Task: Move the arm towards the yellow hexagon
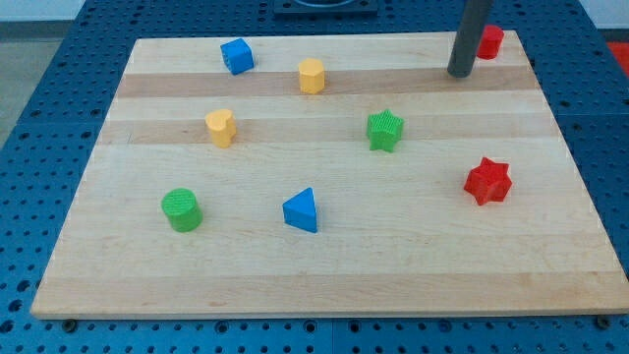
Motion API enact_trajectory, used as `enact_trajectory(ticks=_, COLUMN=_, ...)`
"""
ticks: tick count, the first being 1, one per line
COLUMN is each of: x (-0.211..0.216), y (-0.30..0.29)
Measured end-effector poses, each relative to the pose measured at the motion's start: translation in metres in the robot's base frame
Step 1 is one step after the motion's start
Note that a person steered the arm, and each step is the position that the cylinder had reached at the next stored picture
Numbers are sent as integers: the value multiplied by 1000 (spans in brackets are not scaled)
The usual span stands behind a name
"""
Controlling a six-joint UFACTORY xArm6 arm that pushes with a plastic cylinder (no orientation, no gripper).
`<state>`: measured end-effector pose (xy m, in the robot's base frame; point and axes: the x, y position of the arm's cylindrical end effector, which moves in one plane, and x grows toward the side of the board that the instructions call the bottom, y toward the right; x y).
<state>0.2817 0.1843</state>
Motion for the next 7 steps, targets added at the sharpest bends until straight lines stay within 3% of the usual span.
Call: enact_trajectory(ticks=7, x=0, y=-63)
